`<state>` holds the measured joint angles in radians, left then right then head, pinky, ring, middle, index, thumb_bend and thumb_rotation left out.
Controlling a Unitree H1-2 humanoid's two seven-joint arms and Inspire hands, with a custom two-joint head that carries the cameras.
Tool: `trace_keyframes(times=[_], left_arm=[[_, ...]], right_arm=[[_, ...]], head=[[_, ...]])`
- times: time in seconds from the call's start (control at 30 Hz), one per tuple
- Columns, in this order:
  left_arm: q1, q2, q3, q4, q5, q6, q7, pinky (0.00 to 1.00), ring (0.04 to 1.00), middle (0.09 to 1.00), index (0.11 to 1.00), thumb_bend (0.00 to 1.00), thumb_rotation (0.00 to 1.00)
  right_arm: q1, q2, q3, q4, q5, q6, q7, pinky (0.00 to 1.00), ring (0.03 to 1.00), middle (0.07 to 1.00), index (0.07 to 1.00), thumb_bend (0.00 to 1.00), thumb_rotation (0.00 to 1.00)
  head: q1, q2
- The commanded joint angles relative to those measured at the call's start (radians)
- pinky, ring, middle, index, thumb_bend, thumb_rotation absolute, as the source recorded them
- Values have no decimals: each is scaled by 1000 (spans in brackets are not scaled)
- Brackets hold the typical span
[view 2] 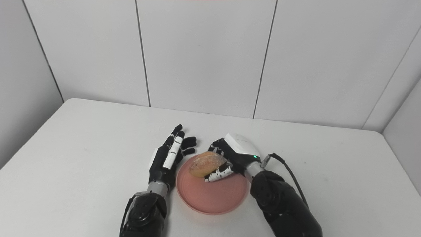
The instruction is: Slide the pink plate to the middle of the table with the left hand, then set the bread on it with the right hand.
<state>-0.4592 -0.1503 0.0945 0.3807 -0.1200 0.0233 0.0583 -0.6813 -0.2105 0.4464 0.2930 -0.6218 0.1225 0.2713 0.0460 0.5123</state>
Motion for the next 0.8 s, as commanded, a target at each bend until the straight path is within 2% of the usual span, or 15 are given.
trace_keyframes(times=[0.0, 0.2, 0.3, 0.4, 0.43, 0.47, 0.53, 0.6, 0.63, 0.67, 0.7, 0.77], left_arm=[[28, -15, 6, 40, -12, 58, 20, 701, 686, 642, 887, 573, 672], [26, -15, 5, 43, -11, 62, 18, 714, 683, 630, 892, 556, 698], [24, -17, 8, 49, -17, 57, 16, 715, 682, 624, 891, 557, 688], [27, -17, 9, 49, -19, 55, 14, 713, 670, 623, 891, 557, 680], [28, -17, 9, 49, -18, 55, 13, 718, 671, 630, 890, 563, 680], [29, -16, 9, 48, -20, 54, 9, 720, 672, 633, 890, 565, 680], [30, -15, 8, 47, -22, 56, 8, 732, 671, 636, 890, 564, 677], [30, -13, 6, 46, -21, 59, 11, 717, 667, 639, 885, 559, 684], [30, -12, 5, 45, -21, 61, 12, 706, 664, 639, 882, 559, 687], [30, -12, 6, 44, -22, 64, 14, 700, 663, 643, 881, 557, 689], [30, -12, 7, 44, -23, 66, 14, 689, 661, 650, 882, 558, 687], [30, -11, 8, 45, -26, 66, 12, 673, 659, 658, 884, 558, 686]], right_arm=[[-54, -20, 11, -56, -21, 12, 46, 244, 329, 436, 506, 520, 1], [-63, -53, 41, -102, -50, -4, 133, 253, 337, 432, 509, 522, 1], [-64, -58, 40, -115, -57, -5, 150, 224, 298, 412, 513, 520, 2], [-63, -63, 39, -127, -65, -9, 160, 233, 308, 412, 520, 521, 6], [-62, -65, 39, -132, -69, -11, 162, 288, 372, 436, 518, 524, 10], [-60, -67, 38, -140, -73, -11, 163, 307, 394, 445, 518, 525, 11], [-57, -71, 34, -154, -79, -10, 165, 353, 444, 521, 499, 523, 122], [-55, -76, 29, -166, -83, -21, 159, 384, 470, 542, 495, 521, 155], [-55, -78, 25, -170, -82, -25, 156, 402, 484, 553, 555, 772, 282], [-56, -81, 23, -175, -83, -28, 155, 412, 492, 559, 579, 867, 327], [-57, -83, 21, -178, -85, -30, 153, 425, 502, 567, 597, 925, 352], [-61, -86, 16, -183, -86, -35, 151, 437, 510, 574, 614, 980, 373]], head=[[0, 0], [-4, -3], [-4, -9], [-6, -16], [-6, -17], [-8, -18], [-10, -19], [-11, -17], [-12, -17], [-12, -17], [-13, -17], [-14, -18]])
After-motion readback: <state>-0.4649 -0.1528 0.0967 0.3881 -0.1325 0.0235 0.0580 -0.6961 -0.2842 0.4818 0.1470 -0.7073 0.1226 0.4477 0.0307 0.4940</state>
